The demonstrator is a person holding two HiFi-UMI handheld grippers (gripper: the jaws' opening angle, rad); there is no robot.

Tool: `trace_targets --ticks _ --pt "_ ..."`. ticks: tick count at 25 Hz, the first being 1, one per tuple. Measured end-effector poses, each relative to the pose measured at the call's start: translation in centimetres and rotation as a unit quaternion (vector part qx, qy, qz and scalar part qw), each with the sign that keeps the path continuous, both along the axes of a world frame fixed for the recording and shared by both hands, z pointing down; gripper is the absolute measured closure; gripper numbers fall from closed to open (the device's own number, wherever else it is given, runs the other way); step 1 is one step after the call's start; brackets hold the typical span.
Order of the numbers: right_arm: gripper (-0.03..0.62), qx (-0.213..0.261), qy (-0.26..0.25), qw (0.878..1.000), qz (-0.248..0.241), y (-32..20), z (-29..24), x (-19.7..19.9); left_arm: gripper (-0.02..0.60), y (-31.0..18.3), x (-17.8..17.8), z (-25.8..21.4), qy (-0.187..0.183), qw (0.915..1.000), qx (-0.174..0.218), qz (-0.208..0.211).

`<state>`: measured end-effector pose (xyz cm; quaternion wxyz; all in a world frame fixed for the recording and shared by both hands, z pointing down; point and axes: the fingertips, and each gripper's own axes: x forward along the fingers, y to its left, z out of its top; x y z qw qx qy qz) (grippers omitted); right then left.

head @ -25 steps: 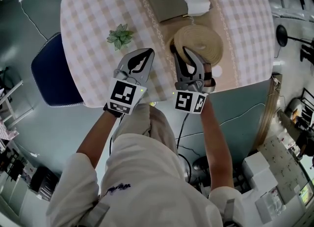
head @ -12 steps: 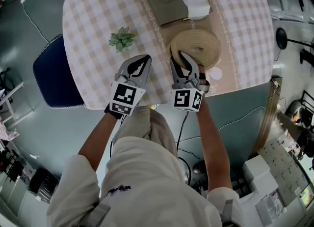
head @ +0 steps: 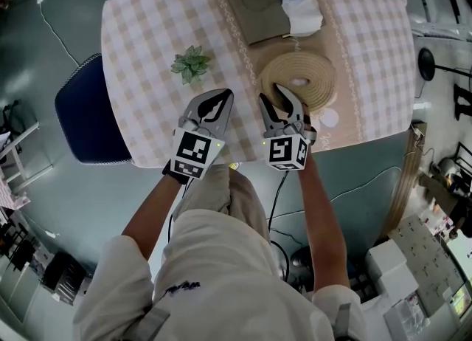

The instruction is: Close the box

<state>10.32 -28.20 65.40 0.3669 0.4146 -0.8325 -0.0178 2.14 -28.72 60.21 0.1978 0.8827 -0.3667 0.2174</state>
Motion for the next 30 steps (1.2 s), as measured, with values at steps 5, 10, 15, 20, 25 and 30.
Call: trace_targets --ticks 5,10,15,20,25,30 --pt "0.359 -0.048 -0.037 0.998 0.027 -0.3 1.1 0.3 0.581 0.1 -0.1 0.0 0.0 1.0 -0.001 0.002" --pt "0.329 -0.062 -0.05 0.996 0.029 -0.9 0.9 0.6 0.581 0.2 -0.2 0.0 -0.002 1.0 -0.001 0.005" --pt "0.326 -0.076 -0.071 0.993 0.049 -1.4 1.0 0.5 0.581 0.2 -0.2 0.0 -0.003 1.0 -0.001 0.006" --pt "0.317 -0.066 -0.108 0.99 0.067 -1.7 -0.2 0.4 0.581 0.2 0.1 -0.4 0.001 0.9999 0.0 0.012" --pt "0.306 -0.054 -0.136 0.984 0.103 -0.5 -2.8 1.1 0.581 0.8 0.6 -1.8 0.005 0.9997 0.007 0.022" --pt "0.316 -0.024 -0.159 0.971 0.176 2.6 -7.2 4.2 0.581 2.2 1.0 -5.2 0.01 0.9986 0.033 0.04"
